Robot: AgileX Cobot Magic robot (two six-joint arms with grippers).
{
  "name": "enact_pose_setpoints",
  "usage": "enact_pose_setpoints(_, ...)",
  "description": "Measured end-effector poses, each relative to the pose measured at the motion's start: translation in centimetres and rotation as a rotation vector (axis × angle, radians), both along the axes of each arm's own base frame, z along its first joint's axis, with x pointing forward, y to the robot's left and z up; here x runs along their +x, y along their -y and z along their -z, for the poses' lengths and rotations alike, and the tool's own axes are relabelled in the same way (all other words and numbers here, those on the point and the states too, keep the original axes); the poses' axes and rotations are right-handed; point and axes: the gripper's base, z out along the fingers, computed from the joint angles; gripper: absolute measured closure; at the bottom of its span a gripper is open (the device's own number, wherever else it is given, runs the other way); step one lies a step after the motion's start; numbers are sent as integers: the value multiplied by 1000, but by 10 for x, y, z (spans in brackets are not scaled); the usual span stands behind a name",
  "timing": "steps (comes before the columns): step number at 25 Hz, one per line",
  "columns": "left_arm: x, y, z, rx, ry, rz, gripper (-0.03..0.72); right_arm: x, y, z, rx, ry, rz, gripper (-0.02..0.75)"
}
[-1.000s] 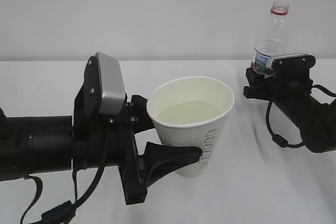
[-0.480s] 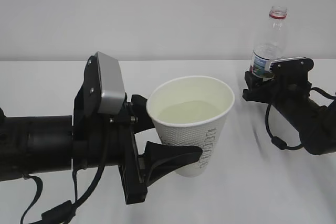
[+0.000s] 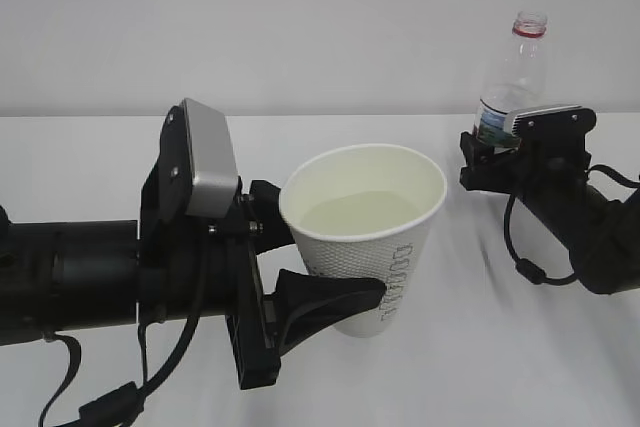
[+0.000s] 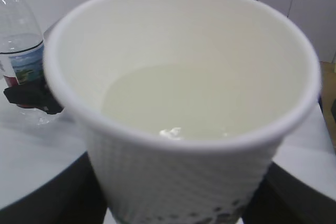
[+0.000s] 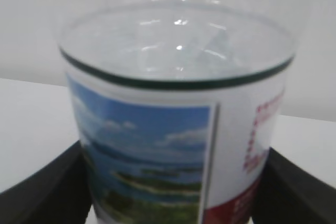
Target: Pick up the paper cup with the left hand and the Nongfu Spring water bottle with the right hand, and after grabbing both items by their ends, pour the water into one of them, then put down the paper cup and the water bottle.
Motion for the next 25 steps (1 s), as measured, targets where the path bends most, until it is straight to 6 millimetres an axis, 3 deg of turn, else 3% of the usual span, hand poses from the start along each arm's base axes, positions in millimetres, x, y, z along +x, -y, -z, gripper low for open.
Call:
enact_pose_setpoints(10,0,0,0,-3,-3,-6,192,-11,1,2,-2,-27,0,128)
enact_pose_setpoints(25,1,0,-1,-8,-6,-15,192,-39,4,-31,0,-9,2,129)
